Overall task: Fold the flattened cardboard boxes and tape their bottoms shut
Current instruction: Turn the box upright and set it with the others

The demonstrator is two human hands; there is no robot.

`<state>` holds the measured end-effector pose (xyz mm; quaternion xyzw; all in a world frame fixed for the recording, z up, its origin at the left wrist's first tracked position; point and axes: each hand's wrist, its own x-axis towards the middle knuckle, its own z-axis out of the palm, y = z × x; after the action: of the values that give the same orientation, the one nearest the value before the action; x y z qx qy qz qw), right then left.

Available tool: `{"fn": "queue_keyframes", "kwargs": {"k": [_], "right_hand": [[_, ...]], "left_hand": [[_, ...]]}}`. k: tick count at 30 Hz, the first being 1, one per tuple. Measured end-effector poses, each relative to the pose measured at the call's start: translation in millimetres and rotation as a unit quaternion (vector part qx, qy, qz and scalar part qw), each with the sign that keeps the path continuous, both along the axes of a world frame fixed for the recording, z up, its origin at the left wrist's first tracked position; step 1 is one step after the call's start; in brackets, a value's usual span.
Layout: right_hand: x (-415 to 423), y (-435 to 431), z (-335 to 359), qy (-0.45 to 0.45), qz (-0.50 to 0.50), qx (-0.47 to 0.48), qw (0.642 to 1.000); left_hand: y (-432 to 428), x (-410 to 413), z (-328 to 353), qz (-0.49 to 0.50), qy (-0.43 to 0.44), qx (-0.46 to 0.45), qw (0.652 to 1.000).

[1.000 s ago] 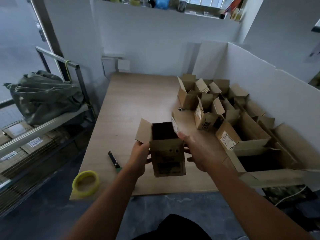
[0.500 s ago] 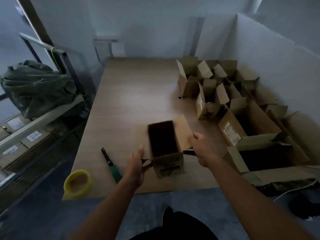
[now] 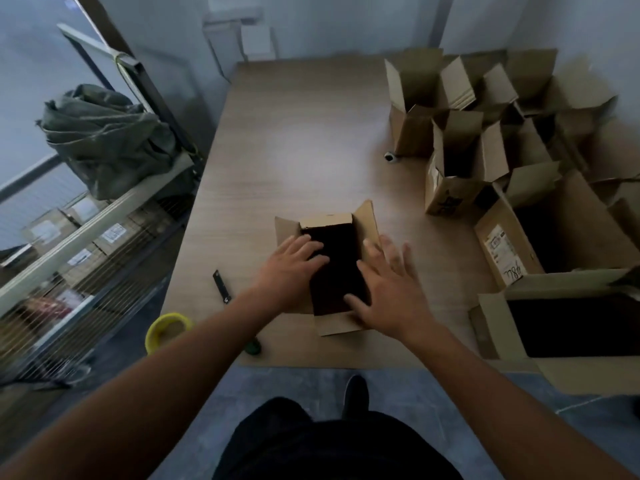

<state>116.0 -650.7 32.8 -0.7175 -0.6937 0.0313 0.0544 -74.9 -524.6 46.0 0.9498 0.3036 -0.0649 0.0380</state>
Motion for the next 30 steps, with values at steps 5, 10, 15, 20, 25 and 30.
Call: {"fn": "queue_keyframes", "kwargs": {"k": [5, 10, 15, 20, 25, 30], "right_hand": [[6, 1, 5, -0.044, 0.016, -0.135, 0.990], [8, -2, -10, -0.038, -0.003, -0.187, 0.982], [-5, 5, -9, -0.029, -0.023, -0.199, 0.979], [-21, 20, -4, 0.024, -0.035, -0.237, 0.971], [-35, 27, -5, 0.027, -0.055, -0.221, 0.973], [-39, 30, -14, 0.020, -0.060, -0.216, 0.974]], "left_hand": [[29, 19, -8, 0.042, -0.032, 0.043, 0.998], [60, 43, -25, 0.083, -0.001, 0.034, 0.996], [93, 55, -22, 0.116, -0.119, -0.040, 0.985], [121, 48, -30, 0.232, -0.337, -0.110, 0.906], [126, 49, -52, 0.079, -0.197, 0.015, 0.977], [134, 50, -57, 0.039, -0.112, -0.088, 0.989]]}}
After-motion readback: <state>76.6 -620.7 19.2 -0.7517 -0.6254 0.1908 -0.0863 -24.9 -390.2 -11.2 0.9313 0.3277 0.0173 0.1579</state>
